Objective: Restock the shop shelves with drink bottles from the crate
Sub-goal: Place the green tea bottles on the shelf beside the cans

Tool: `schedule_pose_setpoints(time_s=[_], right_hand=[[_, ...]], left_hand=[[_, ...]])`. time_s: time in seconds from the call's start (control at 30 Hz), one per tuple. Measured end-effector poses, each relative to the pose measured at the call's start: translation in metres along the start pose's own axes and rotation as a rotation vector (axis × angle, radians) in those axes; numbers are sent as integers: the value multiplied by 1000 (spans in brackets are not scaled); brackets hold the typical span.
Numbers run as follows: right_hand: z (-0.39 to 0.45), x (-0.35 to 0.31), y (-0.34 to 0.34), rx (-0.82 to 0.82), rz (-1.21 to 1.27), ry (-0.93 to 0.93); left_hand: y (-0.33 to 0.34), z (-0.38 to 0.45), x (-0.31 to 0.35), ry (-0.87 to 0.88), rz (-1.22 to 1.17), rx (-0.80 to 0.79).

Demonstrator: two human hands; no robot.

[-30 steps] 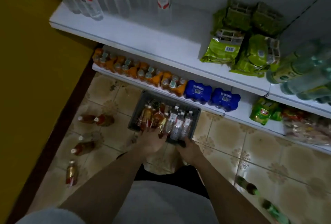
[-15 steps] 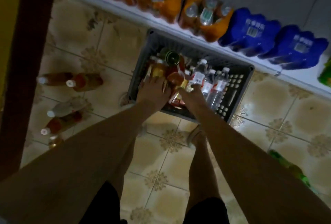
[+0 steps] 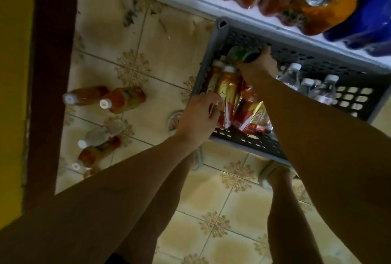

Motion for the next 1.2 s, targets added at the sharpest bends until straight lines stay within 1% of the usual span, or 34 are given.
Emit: schedule_pose_setpoints(time_s=[0.03, 0.07, 0.13, 0.2, 0.23, 0.3, 0.37, 0.47, 0.6, 0.67, 0.77, 0.87, 1.0, 1.07, 1.2], right_hand=[[-2, 0, -8, -7, 29, 7], [-4, 3, -15, -23, 114, 44], [-15, 13, -29, -118, 436, 239], [-35, 30, -48, -255, 736, 409], [-47, 40, -56, -308, 856, 455], [-84, 58, -85, -398, 1031, 482], [-128, 74, -114, -492, 1132, 470], [-190, 96, -155, -655, 1244, 411], [-267, 120, -217, -861, 1395, 364], [-299, 127, -247, -920, 1388, 337], [-338, 136, -294, -920, 1275, 291], [-362, 142, -333, -927, 1088, 178], [-388, 138, -382, -926, 850, -17], [-403, 133, -401, -883, 765, -84], [-441, 131, -419, -688, 700, -185]], left_hand=[[-1, 4, 7, -35, -56, -11], [-2, 8, 15, -99, -103, -27], [1, 14, 33, -269, -194, -51], [9, 16, 52, -452, -343, -49], [13, 15, 61, -536, -445, -46], [19, 10, 90, -659, -630, -44], [20, -3, 121, -713, -745, -91], [13, -28, 174, -716, -928, -152], [5, -75, 256, -724, -1220, -169], [-2, -101, 298, -706, -1265, -132], [-9, -144, 350, -648, -1249, -101], [-15, -181, 378, -547, -1214, -97], [-17, -223, 409, -436, -1147, -114], [-17, -240, 427, -344, -1111, -116], [-29, -275, 461, -107, -1035, -119]])
Point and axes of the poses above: each hand's wrist, its own z-axis towards the middle knuckle, its own y-axis out of the palm, x = y × z, the point moved 1 cm from there along z, towards the middle knuckle, and after that the axes turned 7 degrees about -z, right-handed, at the moved point
